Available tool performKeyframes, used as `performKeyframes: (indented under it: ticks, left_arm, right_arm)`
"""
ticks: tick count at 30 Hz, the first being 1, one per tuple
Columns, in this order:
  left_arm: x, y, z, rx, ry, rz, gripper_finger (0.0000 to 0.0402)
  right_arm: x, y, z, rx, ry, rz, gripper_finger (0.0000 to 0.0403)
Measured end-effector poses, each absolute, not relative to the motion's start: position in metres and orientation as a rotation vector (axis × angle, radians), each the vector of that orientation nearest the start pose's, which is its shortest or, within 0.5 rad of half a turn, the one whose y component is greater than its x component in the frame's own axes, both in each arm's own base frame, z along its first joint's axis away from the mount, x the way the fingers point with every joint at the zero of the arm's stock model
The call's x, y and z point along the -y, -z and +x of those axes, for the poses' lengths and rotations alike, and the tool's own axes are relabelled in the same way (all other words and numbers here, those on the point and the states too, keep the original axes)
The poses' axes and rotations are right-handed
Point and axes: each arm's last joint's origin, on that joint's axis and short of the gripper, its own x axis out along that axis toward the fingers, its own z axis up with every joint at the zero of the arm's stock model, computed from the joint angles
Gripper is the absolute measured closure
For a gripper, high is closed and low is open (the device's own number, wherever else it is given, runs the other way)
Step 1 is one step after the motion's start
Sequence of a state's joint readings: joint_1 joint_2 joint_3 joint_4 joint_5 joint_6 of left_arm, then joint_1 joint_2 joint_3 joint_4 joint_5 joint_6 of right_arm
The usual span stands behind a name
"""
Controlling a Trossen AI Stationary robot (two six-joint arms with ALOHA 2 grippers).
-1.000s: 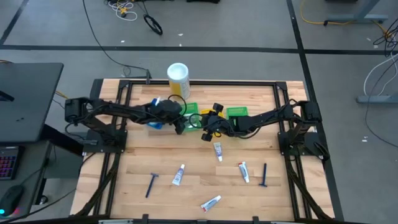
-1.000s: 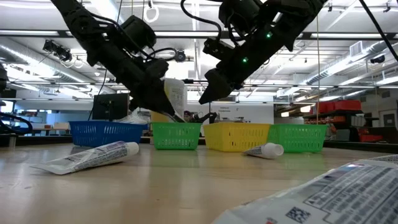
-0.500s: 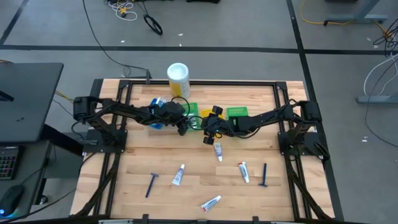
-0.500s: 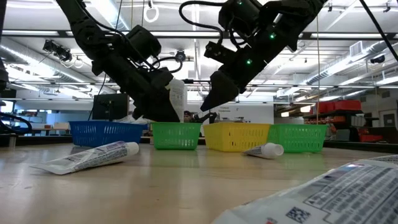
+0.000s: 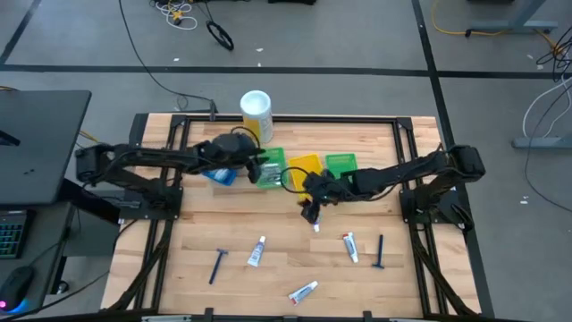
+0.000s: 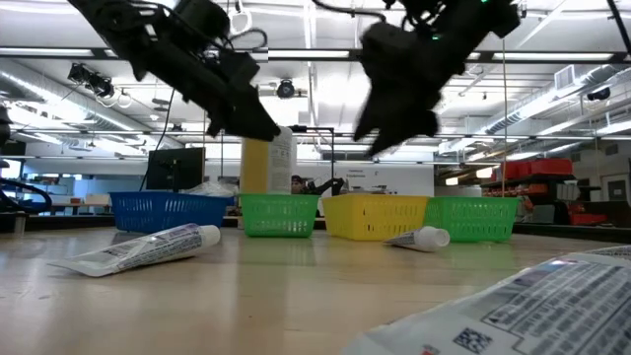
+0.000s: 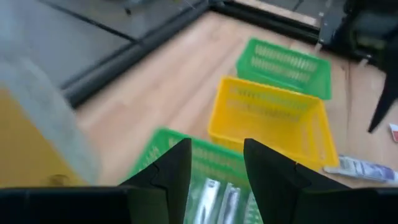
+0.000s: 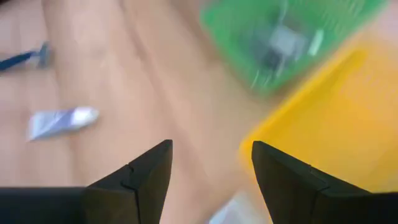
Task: Pick & Place Travel size toiletries
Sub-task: Put the toothpaste into the yellow bin
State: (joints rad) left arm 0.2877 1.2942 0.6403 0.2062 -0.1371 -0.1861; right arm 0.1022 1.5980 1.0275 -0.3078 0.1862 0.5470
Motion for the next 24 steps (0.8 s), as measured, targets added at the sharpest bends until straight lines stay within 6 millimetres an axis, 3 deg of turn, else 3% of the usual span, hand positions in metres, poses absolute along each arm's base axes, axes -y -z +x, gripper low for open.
performKeyframes:
  ticks: [7,15,24]
  left_arm:
    - [-0.079,-0.226,0.237,-0.445,-0.553,-0.133,0.0248]
    - [-0.079,-0.215,0.237,-0.528,-0.573,-0.146,0.0248]
    - [-0.080,-0.218,0.238,-0.499,-0.591,-0.134,0.0248]
  right_arm:
    - [-0.056,-0.188,0.304,-1.117,0.398,0.618,0.0172]
    - [-0.063,-0.172,0.308,-1.128,0.491,0.677,0.0172]
    - [-0.062,-0.143,0.322,-1.099,0.569,0.662,0.0172]
